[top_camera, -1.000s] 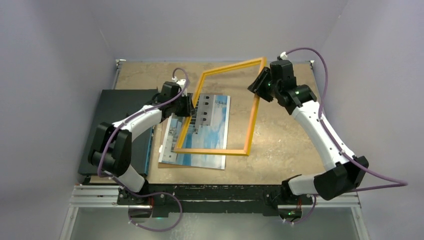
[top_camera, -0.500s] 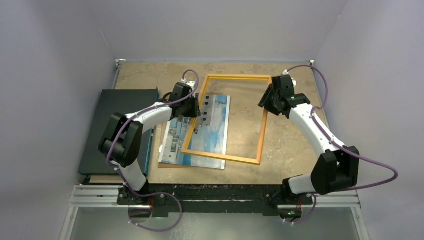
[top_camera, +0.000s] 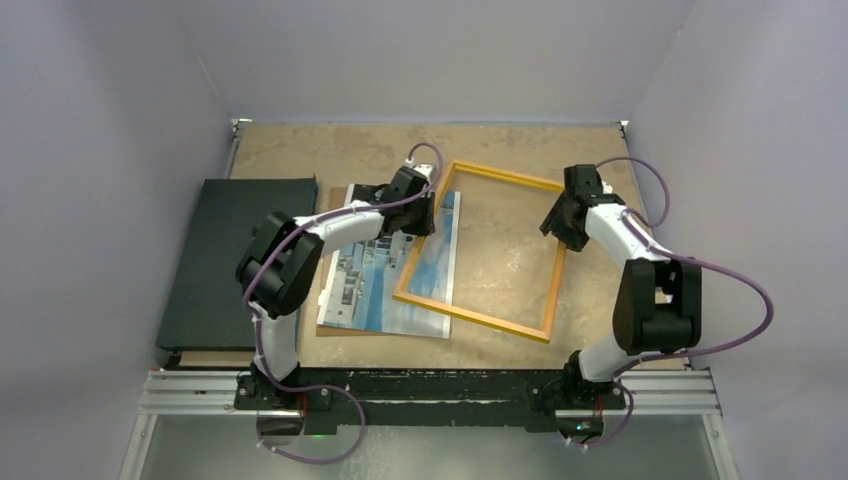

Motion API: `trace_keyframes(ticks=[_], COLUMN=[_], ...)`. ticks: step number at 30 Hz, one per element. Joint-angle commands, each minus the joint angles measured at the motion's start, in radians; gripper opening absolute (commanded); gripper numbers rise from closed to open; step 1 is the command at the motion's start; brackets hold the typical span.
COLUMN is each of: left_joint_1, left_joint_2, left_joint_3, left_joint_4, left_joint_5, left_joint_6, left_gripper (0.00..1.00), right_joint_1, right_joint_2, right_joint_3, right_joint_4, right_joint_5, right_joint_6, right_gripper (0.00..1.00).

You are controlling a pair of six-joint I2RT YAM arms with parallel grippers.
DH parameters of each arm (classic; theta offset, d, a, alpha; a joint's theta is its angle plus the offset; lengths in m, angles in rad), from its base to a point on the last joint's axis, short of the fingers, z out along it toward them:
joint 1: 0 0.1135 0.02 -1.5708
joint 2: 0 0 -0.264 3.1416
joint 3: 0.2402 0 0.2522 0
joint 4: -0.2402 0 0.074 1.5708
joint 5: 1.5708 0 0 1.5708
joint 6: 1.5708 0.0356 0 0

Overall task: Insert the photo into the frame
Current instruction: Turn over the photo frame at the center of the board.

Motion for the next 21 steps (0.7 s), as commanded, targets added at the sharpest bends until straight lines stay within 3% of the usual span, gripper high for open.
trace_keyframes(ticks=[1,12,21], left_joint_1=[-0.110,-0.209,-0.289], left_joint_2=[0.048,0.138,0.209], left_joint_3=[0.110,0.154,0.244], left_joint_4=[0.062,0.098,0.077], left_joint_5=[0.096,0.066,0.080], left_joint_6=[-0.020,-0.066,-0.052], left_gripper=[0.00,0.00,0.00], right_joint_1=[-0.039,-0.125,-0.156], right_joint_2=[0.036,0.278,0.355], right_joint_3=[0.066,0.176,0.209], right_joint_4=[0.059,0.082,0.074], right_joint_5=[-0.023,-0.035,0.101], right_joint_6=[-0.018,-0.027,-0.089], right_gripper=[0.57,0.59,0.63])
